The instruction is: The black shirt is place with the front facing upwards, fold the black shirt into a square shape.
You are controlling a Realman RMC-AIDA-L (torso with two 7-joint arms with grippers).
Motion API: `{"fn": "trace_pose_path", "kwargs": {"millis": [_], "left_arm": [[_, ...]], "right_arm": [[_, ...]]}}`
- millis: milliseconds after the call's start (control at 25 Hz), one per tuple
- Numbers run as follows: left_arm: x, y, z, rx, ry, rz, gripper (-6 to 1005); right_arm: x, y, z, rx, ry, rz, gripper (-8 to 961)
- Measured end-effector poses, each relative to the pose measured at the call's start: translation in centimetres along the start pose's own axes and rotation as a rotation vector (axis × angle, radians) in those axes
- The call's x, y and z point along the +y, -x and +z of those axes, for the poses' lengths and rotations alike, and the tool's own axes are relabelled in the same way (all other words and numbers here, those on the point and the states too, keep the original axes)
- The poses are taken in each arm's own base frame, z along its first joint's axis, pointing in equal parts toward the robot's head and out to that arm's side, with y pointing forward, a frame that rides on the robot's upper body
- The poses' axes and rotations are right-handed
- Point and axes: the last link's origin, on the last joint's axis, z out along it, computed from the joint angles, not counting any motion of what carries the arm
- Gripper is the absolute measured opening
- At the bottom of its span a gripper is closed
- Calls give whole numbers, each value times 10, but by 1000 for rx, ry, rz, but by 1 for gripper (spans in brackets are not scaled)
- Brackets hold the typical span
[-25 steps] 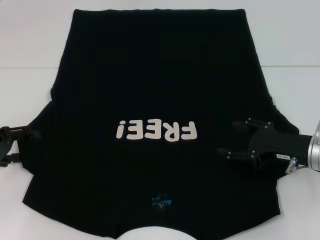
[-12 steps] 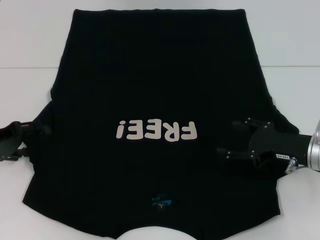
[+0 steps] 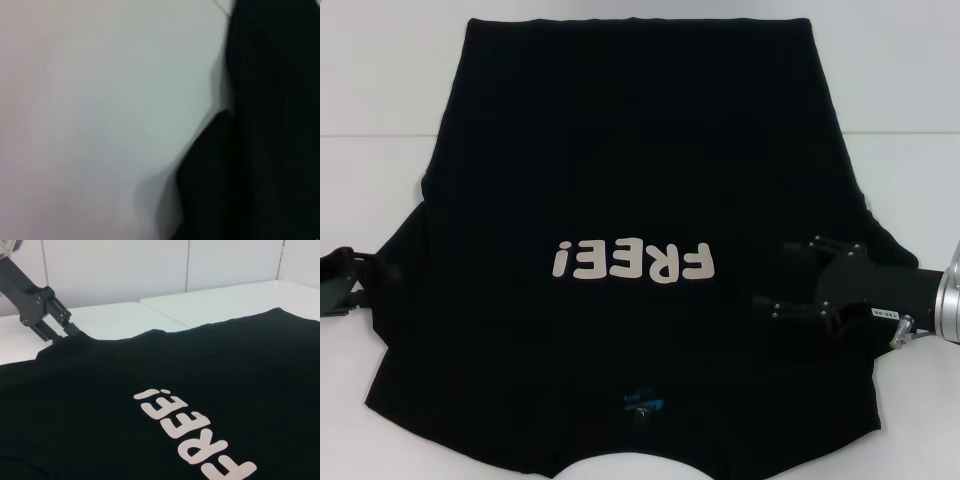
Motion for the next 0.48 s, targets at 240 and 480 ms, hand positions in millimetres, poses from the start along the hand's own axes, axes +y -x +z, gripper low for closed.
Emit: {"fn": "trace_pose_path", "kwargs": {"millis": [240, 480], "left_arm": [[2, -1, 2, -5, -11, 16, 569], [2, 0, 4, -10, -25, 38, 236]], "right_arm": [[0, 0, 0, 0, -1, -2, 925], [0, 1, 0, -1, 0, -3, 925]]}}
